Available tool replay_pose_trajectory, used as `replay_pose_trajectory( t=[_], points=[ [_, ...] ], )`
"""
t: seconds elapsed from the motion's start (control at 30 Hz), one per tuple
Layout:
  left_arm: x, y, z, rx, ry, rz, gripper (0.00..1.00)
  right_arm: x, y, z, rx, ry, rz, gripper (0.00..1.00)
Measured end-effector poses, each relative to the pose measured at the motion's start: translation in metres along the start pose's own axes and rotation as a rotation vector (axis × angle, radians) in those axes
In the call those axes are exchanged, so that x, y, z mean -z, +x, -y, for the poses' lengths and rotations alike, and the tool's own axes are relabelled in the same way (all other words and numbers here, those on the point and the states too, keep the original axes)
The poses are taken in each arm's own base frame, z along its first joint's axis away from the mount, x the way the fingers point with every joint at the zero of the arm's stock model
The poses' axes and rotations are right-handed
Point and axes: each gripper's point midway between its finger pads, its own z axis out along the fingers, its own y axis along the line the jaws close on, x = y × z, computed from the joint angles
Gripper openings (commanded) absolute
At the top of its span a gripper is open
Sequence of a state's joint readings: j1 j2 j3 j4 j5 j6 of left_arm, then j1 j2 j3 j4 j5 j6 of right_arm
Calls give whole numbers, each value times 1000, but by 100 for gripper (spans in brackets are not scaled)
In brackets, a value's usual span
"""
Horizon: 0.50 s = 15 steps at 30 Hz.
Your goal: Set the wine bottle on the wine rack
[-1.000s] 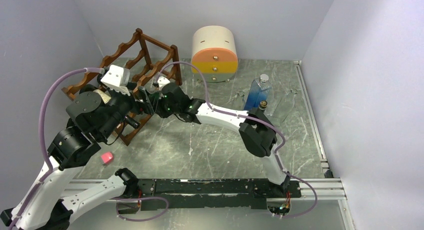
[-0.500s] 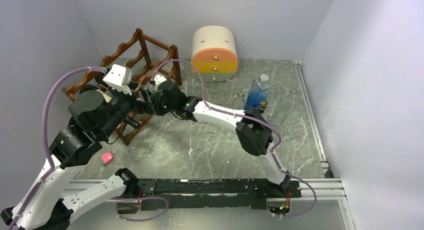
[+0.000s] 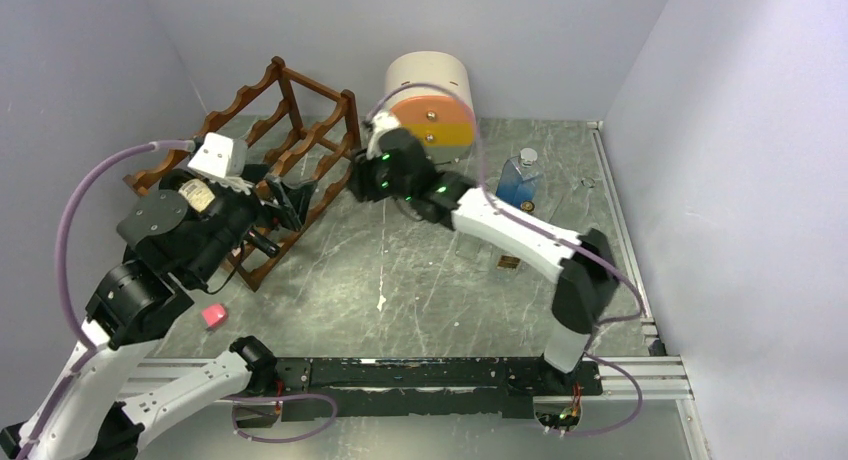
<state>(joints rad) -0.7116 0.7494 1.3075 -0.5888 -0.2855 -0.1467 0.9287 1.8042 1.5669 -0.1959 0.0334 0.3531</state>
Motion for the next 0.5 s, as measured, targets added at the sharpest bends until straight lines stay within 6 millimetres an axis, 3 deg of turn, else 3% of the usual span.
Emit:
replay_pose_trajectory(
  t=[0.07, 0.2, 0.3, 0.4, 0.5],
  points=[
    [4, -6, 0, 9, 6, 30, 94, 28, -33, 25, -29, 53, 68, 46],
    [12, -14, -1, 24, 15, 77, 94, 77, -75, 67, -58, 180, 174, 53],
    [8, -9, 2, 28, 26, 68, 94, 110, -86, 89, -57, 283, 202, 56],
    [-1, 5, 6, 28, 40, 28, 94, 131, -89, 107, -45, 390, 195, 71],
    [-7, 19, 10, 31, 51, -8, 94, 151, -87, 130, -23, 511, 183, 79]
  ],
)
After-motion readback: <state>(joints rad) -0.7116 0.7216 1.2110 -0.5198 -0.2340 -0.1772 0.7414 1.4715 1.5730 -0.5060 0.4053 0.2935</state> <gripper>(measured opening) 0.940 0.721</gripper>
